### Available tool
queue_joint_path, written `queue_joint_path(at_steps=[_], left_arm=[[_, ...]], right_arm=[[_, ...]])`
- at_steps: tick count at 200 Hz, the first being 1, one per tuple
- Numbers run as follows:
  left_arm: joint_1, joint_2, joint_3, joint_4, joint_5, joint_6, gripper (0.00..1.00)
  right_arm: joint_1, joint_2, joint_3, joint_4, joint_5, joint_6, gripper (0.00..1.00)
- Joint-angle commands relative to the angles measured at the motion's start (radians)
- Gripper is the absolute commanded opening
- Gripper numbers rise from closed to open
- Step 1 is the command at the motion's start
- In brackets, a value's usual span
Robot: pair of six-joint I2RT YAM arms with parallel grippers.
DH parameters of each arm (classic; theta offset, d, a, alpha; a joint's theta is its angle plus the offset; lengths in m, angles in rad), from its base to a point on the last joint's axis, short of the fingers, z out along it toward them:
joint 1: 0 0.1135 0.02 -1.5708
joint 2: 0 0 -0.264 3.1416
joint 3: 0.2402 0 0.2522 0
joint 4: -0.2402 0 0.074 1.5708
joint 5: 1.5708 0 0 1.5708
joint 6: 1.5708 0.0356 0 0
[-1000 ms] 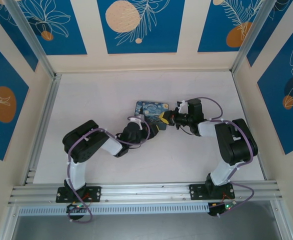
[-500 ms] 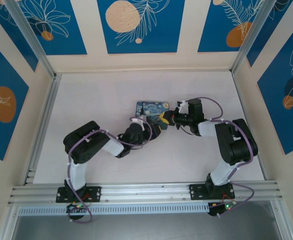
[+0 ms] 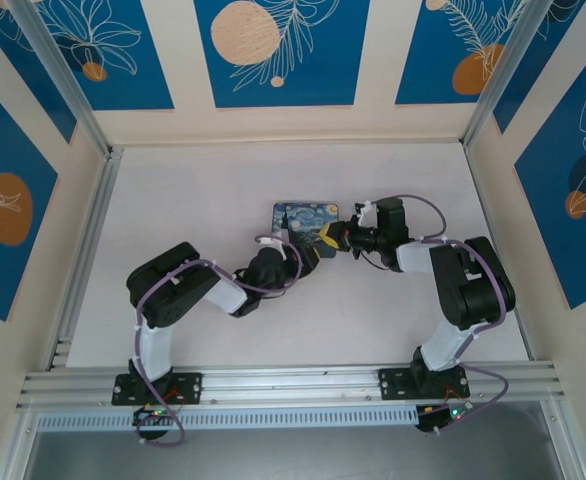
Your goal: Unlock the padlock with the key
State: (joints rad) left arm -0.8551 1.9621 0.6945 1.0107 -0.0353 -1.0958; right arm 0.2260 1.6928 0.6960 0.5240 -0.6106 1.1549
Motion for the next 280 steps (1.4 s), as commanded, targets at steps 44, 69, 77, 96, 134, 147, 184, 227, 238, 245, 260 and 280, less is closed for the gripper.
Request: queue_joint_path(at_steps=[44, 69, 77, 96, 134, 147, 184, 227, 238, 245, 260, 280], left_arm=[[-0.012, 0.047, 0.012, -0.046, -0.054, -0.016, 0.57], [-0.012, 0.049, 0.037, -0.103, -0.066, 0.003, 0.54], [-0.014, 0.046, 0.05, -0.141, -0.08, 0.013, 0.53], [-0.018, 0.034, 0.079, -0.234, -0.12, 0.049, 0.51], [-0.018, 0.036, 0.128, -0.331, -0.152, 0.087, 0.44], [-0.018, 0.039, 0.132, -0.334, -0.156, 0.087, 0.39], [-0.018, 0.037, 0.137, -0.336, -0.162, 0.088, 0.33], [-0.018, 0.041, 0.144, -0.324, -0.153, 0.084, 0.25], [-0.018, 0.043, 0.148, -0.325, -0.149, 0.085, 0.23], [-0.018, 0.042, 0.149, -0.324, -0.147, 0.085, 0.22], [-0.018, 0.041, 0.15, -0.322, -0.147, 0.082, 0.19], [-0.017, 0.043, 0.152, -0.322, -0.14, 0.079, 0.15]], right_arm=[[-0.016, 0.007, 0.016, -0.012, -0.029, -0.018, 0.0], [-0.018, 0.011, 0.013, -0.01, -0.031, -0.018, 0.0], [-0.02, 0.012, 0.013, -0.009, -0.031, -0.018, 0.0], [-0.019, 0.015, 0.013, -0.004, -0.031, -0.016, 0.0], [-0.02, 0.02, 0.017, -0.002, -0.033, -0.014, 0.0], [-0.019, 0.023, 0.017, -0.001, -0.033, -0.014, 0.0], [-0.02, 0.028, 0.017, 0.001, -0.033, -0.012, 0.0], [-0.021, 0.031, 0.018, -0.001, -0.035, -0.014, 0.0], [-0.022, 0.031, 0.017, 0.0, -0.035, -0.013, 0.0], [-0.023, 0.032, 0.018, -0.001, -0.034, -0.014, 0.0], [-0.022, 0.031, 0.018, 0.0, -0.035, -0.013, 0.0], [-0.023, 0.033, 0.02, -0.002, -0.035, -0.01, 0.0]])
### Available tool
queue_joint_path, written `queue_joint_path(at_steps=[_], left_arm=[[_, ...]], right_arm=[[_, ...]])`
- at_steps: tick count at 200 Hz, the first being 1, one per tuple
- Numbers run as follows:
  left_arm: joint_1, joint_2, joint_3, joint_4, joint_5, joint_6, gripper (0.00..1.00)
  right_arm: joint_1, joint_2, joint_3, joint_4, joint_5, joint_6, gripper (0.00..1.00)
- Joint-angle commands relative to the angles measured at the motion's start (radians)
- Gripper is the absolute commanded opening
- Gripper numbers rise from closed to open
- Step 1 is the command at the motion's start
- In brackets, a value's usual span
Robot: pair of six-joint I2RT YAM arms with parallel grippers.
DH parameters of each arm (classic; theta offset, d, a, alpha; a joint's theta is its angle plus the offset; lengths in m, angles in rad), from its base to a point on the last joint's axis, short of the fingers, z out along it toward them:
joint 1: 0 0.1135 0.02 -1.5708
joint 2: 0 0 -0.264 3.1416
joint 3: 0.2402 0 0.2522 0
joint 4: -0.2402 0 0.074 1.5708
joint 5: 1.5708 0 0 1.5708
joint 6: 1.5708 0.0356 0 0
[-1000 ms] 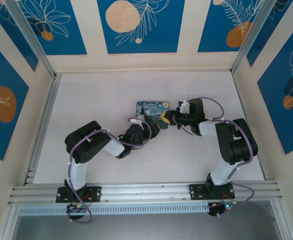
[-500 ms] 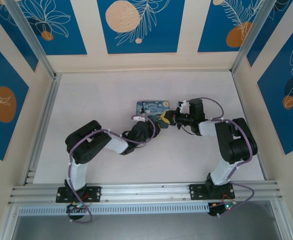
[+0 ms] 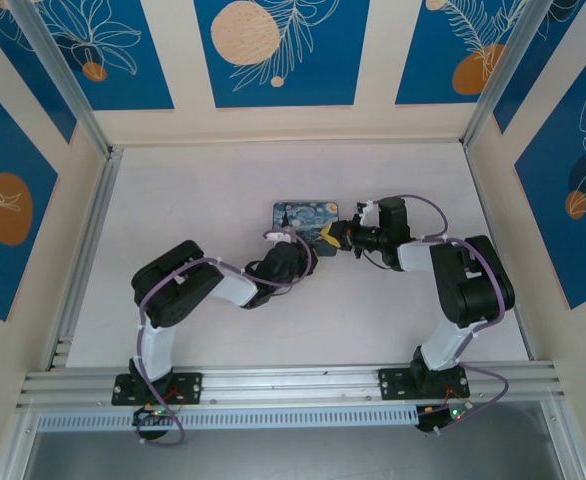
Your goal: Unlock the padlock with the key
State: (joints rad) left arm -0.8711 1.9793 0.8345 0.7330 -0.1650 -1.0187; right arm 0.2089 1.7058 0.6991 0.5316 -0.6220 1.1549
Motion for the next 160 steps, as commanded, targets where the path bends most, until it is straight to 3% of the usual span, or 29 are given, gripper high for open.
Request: queue_joint_path(at_steps=[1, 32, 50, 83, 160], left_arm=[[-0.001, 0.025, 0.013, -0.043, -0.01, 0.002, 0.15], [0.003, 0.022, 0.017, -0.046, 0.013, -0.012, 0.09], [0.006, 0.016, 0.022, -0.058, 0.034, -0.022, 0.0], [0.021, -0.011, 0.02, -0.07, 0.098, -0.052, 0.0], [0.108, -0.091, 0.072, -0.14, 0.432, -0.128, 0.0]], right_arm=[[-0.005, 0.02, 0.017, -0.008, -0.024, -0.011, 0.0], [-0.006, 0.013, 0.025, -0.01, -0.026, -0.006, 0.0], [-0.011, 0.002, 0.036, -0.017, -0.029, -0.006, 0.0], [-0.026, -0.062, 0.046, -0.027, -0.034, 0.009, 0.0], [-0.059, -0.32, -0.154, -0.099, -0.043, -0.028, 0.0]])
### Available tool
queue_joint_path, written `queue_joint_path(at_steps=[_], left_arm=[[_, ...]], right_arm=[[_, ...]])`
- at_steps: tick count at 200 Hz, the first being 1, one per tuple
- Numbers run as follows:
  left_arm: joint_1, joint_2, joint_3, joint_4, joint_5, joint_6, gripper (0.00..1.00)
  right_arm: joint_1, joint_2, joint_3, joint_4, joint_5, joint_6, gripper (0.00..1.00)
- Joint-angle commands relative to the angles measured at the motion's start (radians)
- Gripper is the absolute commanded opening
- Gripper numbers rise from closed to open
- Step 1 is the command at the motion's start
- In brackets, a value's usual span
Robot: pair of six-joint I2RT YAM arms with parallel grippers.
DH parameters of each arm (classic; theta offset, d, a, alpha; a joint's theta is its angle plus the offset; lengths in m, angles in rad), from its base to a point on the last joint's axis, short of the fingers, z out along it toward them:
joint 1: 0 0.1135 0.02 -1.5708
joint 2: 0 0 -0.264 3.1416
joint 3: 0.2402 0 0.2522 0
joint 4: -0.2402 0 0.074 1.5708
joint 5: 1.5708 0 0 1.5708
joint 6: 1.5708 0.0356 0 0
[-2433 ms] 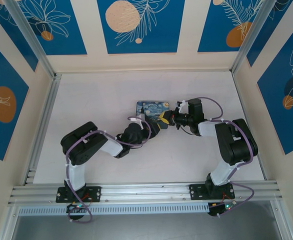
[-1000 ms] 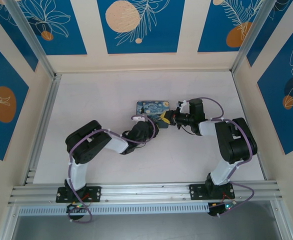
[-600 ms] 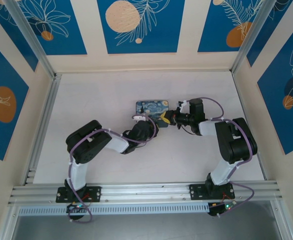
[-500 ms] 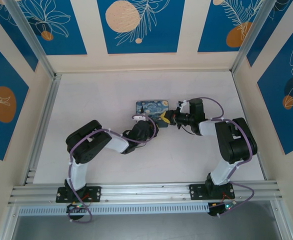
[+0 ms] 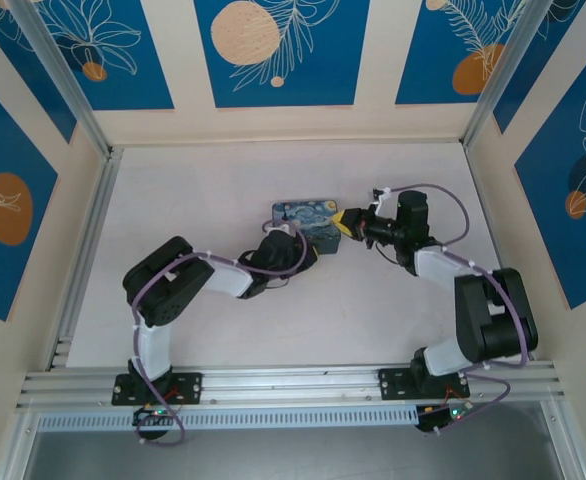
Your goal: Unlock the padlock with the key
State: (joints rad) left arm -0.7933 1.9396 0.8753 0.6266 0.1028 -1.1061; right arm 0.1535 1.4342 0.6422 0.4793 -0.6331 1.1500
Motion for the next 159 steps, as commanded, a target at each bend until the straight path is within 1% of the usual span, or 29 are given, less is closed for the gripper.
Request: queue_joint_path(at_steps=[1, 32, 56, 72, 95, 112, 159], left_arm=[[0.031, -0.051, 0.03, -0.033, 0.167, -0.041, 0.0], [0.068, -0.086, 0.022, -0.018, 0.233, -0.067, 0.0], [0.094, -0.11, 0.008, -0.007, 0.253, -0.081, 0.0], [0.109, -0.122, -0.012, 0.037, 0.262, -0.107, 0.0], [0.124, -0.145, -0.043, 0.097, 0.259, -0.147, 0.0], [0.127, -0.168, -0.056, 0.109, 0.246, -0.155, 0.0], [0.129, -0.227, -0.105, 0.177, 0.197, -0.207, 0.0]], right_arm=[[-0.003, -0.053, -0.103, -0.045, -0.032, -0.022, 0.0], [0.001, -0.125, -0.226, 0.003, -0.032, 0.0, 0.0], [0.014, -0.159, -0.282, 0.022, -0.017, 0.014, 0.0], [0.025, -0.159, -0.303, 0.047, -0.01, 0.029, 0.0], [0.042, -0.159, -0.321, 0.082, 0.006, 0.058, 0.0], [0.057, -0.157, -0.328, 0.105, 0.025, 0.093, 0.0], [0.131, -0.145, -0.307, 0.176, 0.09, 0.194, 0.0]])
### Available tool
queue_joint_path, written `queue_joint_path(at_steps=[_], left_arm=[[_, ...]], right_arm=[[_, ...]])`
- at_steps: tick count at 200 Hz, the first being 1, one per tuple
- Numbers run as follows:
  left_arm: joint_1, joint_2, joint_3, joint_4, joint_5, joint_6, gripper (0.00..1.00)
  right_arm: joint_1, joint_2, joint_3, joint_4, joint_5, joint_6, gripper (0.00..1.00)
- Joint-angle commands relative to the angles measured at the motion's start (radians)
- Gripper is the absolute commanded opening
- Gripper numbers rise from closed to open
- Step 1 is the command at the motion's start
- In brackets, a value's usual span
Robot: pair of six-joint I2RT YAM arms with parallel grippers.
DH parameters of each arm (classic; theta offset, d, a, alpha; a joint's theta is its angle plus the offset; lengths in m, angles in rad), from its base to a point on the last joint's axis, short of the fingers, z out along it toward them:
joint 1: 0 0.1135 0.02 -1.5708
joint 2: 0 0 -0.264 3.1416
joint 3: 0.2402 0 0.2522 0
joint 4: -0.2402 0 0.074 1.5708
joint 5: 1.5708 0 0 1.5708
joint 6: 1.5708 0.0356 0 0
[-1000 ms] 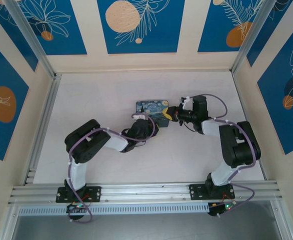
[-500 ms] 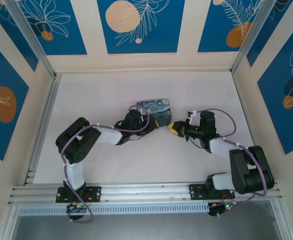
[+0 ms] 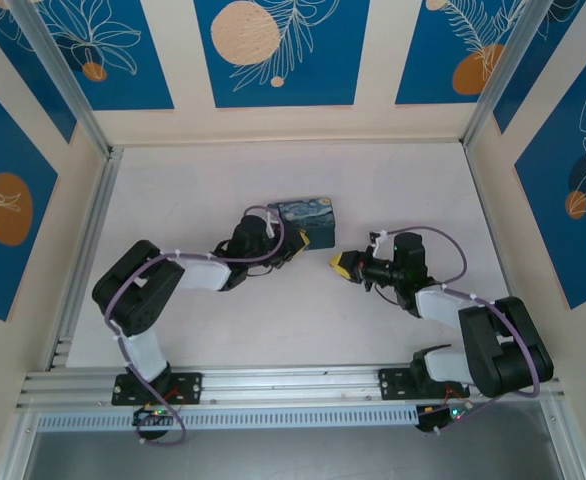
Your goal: Unlock the padlock with the key
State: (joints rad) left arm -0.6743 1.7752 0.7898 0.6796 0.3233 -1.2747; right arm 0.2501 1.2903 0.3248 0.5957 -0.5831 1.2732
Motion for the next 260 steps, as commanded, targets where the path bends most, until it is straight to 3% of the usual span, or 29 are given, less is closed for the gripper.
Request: queue_joint_path(at_steps=[1, 93, 260], left_arm=[[0.01, -0.063, -0.02, 0.126, -0.024, -0.04, 0.0], [0.009, -0.113, -0.032, 0.158, -0.017, -0.114, 0.0], [0.01, -0.117, -0.032, 0.154, -0.02, -0.123, 0.0]], right_arm=[[0.037, -0.001, 0.011, 0.061, 0.042, 0.071, 0.0], [0.089, 0.139, 0.061, 0.248, 0.114, 0.211, 0.0], [0.085, 0.21, 0.136, 0.254, 0.139, 0.226, 0.0]])
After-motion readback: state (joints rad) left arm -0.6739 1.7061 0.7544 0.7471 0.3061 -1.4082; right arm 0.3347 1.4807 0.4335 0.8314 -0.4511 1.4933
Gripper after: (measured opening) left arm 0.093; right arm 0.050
